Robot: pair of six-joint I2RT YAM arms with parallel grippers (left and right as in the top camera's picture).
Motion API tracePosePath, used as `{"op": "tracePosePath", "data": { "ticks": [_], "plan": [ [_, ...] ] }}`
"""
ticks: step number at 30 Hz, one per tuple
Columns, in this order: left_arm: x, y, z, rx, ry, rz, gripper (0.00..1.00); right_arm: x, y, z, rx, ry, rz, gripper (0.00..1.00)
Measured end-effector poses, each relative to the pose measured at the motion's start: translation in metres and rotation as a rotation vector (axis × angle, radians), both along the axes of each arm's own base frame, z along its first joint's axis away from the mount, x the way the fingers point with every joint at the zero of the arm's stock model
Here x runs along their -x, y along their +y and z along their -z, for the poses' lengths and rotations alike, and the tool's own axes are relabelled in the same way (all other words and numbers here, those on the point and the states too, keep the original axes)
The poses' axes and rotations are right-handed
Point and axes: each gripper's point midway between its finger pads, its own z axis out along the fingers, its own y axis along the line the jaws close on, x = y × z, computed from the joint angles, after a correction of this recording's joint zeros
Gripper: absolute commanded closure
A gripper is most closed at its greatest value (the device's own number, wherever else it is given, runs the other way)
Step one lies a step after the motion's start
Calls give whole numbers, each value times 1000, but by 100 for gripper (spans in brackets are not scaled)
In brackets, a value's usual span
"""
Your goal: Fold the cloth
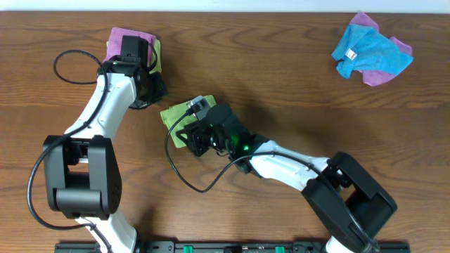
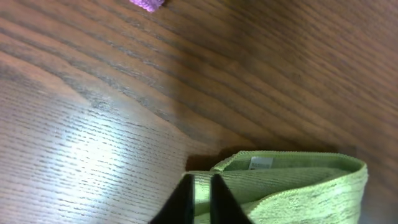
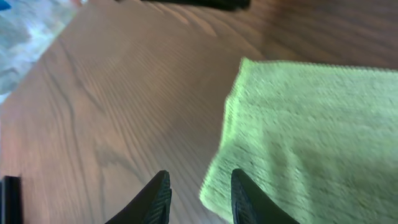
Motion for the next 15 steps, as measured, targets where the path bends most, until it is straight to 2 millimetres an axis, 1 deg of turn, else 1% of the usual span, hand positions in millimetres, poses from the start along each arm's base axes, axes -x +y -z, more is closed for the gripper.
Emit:
{"op": "tracePosePath", "data": {
  "ticks": [2,4,6,7,9,11,12,13,14,15],
  "plan": [
    [0,3,0,0,2,-8,57,-5,-9,5,21,19,21,60],
    [1,8,0,-2,6,-11,36,-12,-20,11,43,34,46,57],
    [4,15,0,0,17,-31,25,-20,-32,14,61,45,73,53],
    [5,19,-2,0,20,-43,22,-24,-39,14,72,45,84,51],
    [8,27,-5,4,22,-62,15,-31,-49,7,78,33,104,42],
    [11,32,-12,24,22,-79,7,-36,-58,-5,78,13,117,23],
    [12,33,-15,39,19,-82,3,-39,-66,-14,83,2,126,14],
    [14,34,-19,62,19,-87,2,-40,-73,-22,85,-4,135,1],
    [14,34,-22,88,15,-92,4,-42,-82,-33,90,-19,146,1],
    [15,33,-25,109,15,-92,4,-41,-89,-39,97,-23,152,1]
  ]
}}
